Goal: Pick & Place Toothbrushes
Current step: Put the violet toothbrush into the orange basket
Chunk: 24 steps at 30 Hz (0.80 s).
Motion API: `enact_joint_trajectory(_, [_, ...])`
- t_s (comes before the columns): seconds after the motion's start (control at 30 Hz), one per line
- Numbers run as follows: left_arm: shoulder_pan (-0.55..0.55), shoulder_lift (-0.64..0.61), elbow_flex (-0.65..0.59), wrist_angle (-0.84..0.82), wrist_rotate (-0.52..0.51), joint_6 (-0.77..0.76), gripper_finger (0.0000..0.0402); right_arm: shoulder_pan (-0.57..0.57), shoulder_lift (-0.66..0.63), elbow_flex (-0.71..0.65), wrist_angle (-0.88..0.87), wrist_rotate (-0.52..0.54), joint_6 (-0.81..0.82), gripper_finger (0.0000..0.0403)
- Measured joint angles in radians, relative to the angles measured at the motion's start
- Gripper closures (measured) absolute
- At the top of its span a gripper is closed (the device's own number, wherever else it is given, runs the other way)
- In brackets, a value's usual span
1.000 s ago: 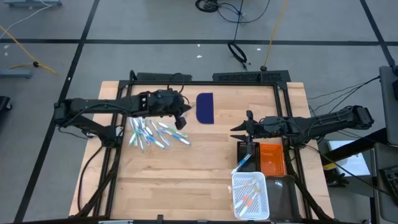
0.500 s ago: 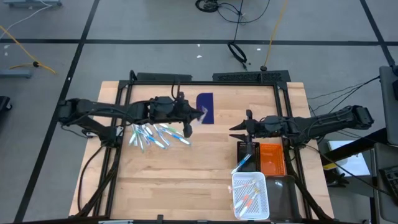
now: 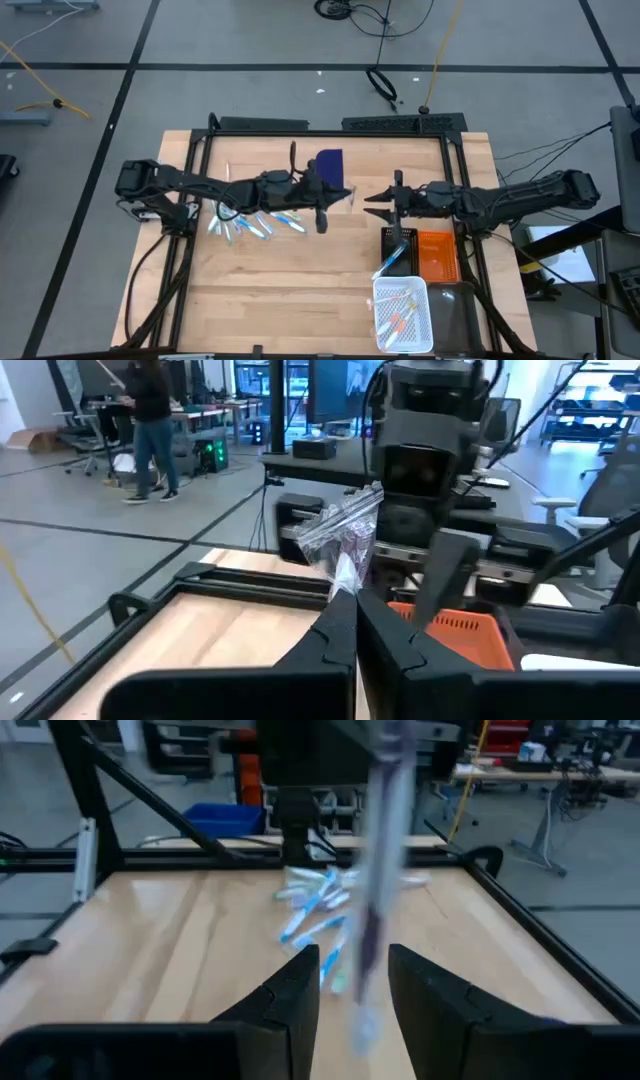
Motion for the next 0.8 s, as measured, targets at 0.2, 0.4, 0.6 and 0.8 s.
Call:
enact_joint_trajectory(0.2, [-0.007,0.038,0.000,0.073,-0.003,0.000,0.0401,-0.021,0.027,0.000,0.032,-0.006,0.002,0.0248])
enact_joint_trajectory(0.4, [-0.007,0.063,0.000,0.120,-0.004,0.000,0.0401,-0.021,0.094,0.000,0.133,-0.005,-0.009,0.0217])
enact_joint_trajectory(0.6, [-0.009,0.063,0.000,0.123,-0.004,0.001,0.0401,-0.034,0.134,0.000,0.185,-0.003,-0.035,0.0216])
enact_joint_trajectory(0.8, [-0.009,0.062,0.000,0.117,-0.004,0.004,0.0401,-0.048,0.137,0.000,0.194,0.000,-0.027,0.0305])
